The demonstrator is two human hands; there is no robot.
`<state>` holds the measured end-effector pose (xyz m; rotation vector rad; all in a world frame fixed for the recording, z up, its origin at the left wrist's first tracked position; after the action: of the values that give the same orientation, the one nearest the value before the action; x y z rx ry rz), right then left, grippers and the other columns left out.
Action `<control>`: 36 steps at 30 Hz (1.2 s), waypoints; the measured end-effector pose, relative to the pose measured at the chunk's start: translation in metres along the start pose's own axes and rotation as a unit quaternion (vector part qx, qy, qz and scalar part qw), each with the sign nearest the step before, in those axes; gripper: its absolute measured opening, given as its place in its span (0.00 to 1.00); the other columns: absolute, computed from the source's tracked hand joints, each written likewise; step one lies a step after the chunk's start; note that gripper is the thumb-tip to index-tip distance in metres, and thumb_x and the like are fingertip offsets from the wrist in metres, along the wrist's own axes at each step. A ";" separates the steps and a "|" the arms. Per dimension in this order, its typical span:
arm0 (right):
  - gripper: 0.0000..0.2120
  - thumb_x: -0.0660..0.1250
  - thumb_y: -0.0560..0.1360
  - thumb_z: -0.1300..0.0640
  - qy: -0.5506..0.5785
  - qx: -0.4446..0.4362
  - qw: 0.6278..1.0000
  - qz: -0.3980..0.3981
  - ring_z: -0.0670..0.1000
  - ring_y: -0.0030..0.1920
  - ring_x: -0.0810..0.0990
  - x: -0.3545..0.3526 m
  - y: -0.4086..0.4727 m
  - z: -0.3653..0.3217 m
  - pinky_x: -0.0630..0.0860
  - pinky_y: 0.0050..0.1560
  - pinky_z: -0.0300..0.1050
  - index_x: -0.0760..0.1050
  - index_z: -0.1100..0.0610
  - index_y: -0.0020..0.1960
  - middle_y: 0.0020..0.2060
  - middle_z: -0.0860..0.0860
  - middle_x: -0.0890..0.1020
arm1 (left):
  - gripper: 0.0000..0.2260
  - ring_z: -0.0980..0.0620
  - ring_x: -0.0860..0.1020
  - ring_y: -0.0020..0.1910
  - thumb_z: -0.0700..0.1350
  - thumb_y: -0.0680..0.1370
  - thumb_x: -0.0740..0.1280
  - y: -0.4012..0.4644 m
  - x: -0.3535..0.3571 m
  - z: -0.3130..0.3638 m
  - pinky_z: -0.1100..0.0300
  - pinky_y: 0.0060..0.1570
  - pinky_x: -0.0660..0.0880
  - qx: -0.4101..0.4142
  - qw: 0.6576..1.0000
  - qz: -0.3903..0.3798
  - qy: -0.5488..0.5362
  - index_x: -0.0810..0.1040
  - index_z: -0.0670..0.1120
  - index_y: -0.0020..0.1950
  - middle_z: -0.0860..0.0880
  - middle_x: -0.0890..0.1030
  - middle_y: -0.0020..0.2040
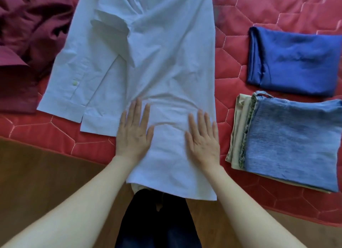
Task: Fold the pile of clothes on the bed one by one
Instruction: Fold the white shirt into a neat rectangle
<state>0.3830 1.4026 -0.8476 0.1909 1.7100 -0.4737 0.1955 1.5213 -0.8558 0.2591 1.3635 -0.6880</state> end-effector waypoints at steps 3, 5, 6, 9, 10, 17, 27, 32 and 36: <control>0.26 0.51 0.80 0.49 -0.007 0.048 0.999 0.006 0.62 0.73 0.63 -0.010 -0.021 0.008 0.64 0.70 0.63 0.65 0.59 0.74 0.73 0.62 0.64 | 0.28 0.43 0.56 0.77 0.52 0.81 0.47 -0.022 -0.010 0.002 0.43 0.73 0.55 -0.049 0.999 -0.005 0.013 0.60 0.37 0.76 0.39 0.56 0.77; 0.25 0.52 0.80 0.51 0.016 0.036 0.999 0.032 0.63 0.72 0.65 -0.023 -0.003 -0.005 0.65 0.69 0.63 0.67 0.61 0.73 0.72 0.64 0.65 | 0.27 0.42 0.57 0.76 0.50 0.81 0.49 -0.014 -0.025 0.010 0.42 0.73 0.56 -0.036 0.999 0.019 0.015 0.61 0.36 0.75 0.38 0.58 0.77; 0.24 0.53 0.80 0.52 0.039 0.020 0.998 0.050 0.63 0.73 0.64 -0.029 0.017 -0.015 0.64 0.70 0.62 0.67 0.61 0.73 0.72 0.64 0.65 | 0.26 0.42 0.57 0.76 0.49 0.81 0.50 0.001 -0.034 0.016 0.43 0.73 0.55 -0.017 0.999 0.037 0.015 0.61 0.36 0.75 0.38 0.58 0.77; 0.23 0.53 0.80 0.55 0.102 -0.019 0.989 0.107 0.63 0.74 0.61 -0.049 0.110 -0.051 0.58 0.73 0.59 0.66 0.60 0.73 0.73 0.63 0.64 | 0.25 0.41 0.60 0.75 0.45 0.79 0.55 0.084 -0.058 0.033 0.44 0.73 0.54 0.037 0.993 0.115 0.017 0.62 0.38 0.75 0.39 0.61 0.76; 0.23 0.53 0.80 0.54 0.106 -0.022 0.988 0.111 0.62 0.75 0.60 -0.052 0.145 -0.059 0.56 0.73 0.58 0.65 0.59 0.74 0.74 0.62 0.63 | 0.24 0.41 0.61 0.75 0.45 0.79 0.56 0.115 -0.062 0.035 0.44 0.73 0.54 0.039 0.991 0.127 0.015 0.63 0.38 0.75 0.39 0.62 0.75; 0.26 0.48 0.82 0.46 0.010 0.007 0.999 0.031 0.57 0.77 0.53 -0.033 0.200 0.008 0.51 0.76 0.57 0.56 0.53 0.78 0.77 0.56 0.56 | 0.27 0.42 0.57 0.77 0.51 0.81 0.51 0.154 -0.039 -0.019 0.42 0.73 0.55 -0.091 0.994 0.052 0.013 0.59 0.39 0.77 0.39 0.57 0.77; 0.24 0.50 0.81 0.52 0.084 -0.074 0.988 0.103 0.59 0.77 0.56 -0.090 0.333 -0.050 0.48 0.75 0.55 0.60 0.55 0.76 0.76 0.60 0.60 | 0.22 0.43 0.57 0.76 0.44 0.81 0.54 0.283 -0.098 0.024 0.42 0.74 0.51 0.011 0.982 0.180 0.049 0.63 0.42 0.76 0.41 0.61 0.77; 0.26 0.48 0.83 0.47 -0.006 -0.052 0.998 0.024 0.48 0.78 0.43 -0.067 0.368 -0.011 0.41 0.76 0.53 0.48 0.49 0.79 0.79 0.51 0.48 | 0.26 0.45 0.53 0.78 0.54 0.82 0.50 0.307 -0.071 -0.035 0.45 0.74 0.43 -0.101 0.991 0.074 0.043 0.56 0.47 0.79 0.42 0.55 0.79; 0.26 0.48 0.83 0.49 0.007 -0.037 0.999 0.011 0.49 0.78 0.41 -0.071 0.360 -0.006 0.41 0.77 0.54 0.47 0.50 0.79 0.79 0.51 0.46 | 0.27 0.44 0.54 0.77 0.53 0.81 0.49 0.292 -0.076 -0.052 0.43 0.75 0.47 -0.074 0.993 0.075 0.056 0.59 0.42 0.77 0.40 0.57 0.78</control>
<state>0.5301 1.7390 -0.8517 0.1600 1.7349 -0.3929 0.3213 1.8000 -0.8572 0.2818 1.4793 -0.4494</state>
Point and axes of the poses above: each hand's wrist, its own y-axis towards the middle knuckle, its own x-axis out of the palm, z = x × y, the point moved 2 cm from there along y, towards the middle knuckle
